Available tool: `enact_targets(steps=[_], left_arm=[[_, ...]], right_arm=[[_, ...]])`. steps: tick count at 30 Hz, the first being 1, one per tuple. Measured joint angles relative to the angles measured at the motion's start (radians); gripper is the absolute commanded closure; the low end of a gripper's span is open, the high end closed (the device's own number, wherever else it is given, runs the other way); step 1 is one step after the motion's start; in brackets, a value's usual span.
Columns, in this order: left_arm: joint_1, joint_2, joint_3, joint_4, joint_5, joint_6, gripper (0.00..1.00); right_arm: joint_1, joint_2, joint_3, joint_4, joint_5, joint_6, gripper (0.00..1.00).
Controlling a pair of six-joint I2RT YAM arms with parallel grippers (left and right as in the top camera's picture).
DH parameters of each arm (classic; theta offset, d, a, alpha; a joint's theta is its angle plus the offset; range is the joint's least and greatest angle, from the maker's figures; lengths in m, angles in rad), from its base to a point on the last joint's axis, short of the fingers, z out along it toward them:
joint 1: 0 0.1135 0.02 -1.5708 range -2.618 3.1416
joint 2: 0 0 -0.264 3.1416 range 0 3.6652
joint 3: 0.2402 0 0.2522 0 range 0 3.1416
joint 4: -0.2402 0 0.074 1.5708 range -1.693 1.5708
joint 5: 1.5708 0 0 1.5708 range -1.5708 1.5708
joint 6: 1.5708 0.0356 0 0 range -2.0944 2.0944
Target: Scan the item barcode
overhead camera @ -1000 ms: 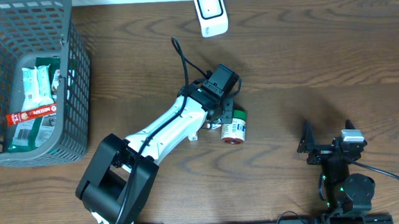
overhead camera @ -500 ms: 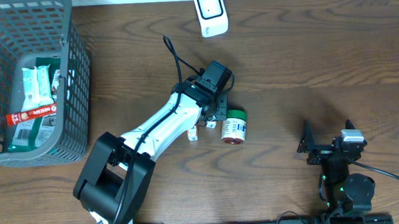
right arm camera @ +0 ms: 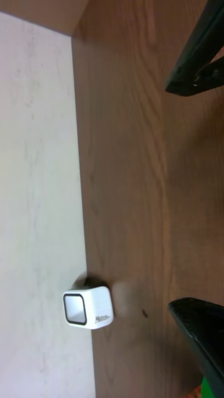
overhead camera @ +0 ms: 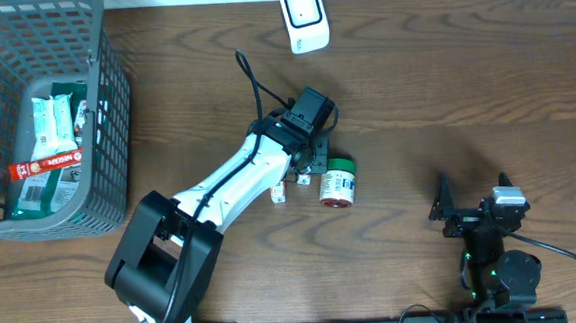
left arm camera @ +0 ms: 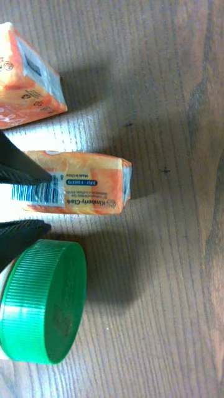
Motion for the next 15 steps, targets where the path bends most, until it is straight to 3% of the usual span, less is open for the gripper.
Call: enact_targets(steps=[11,15], left_arm=[[0.001,-0.049,0.0,-0.01,0.0,0.0,0.7],[0.006,-0.066,0.026,-0.09,-0.001,0.019,0.69]], right_arm=[[0.0,0.0,0.0,0.0,0.0,0.0,0.01],[0.0,0.0,0.0,0.0,0.0,0.0,0.01]])
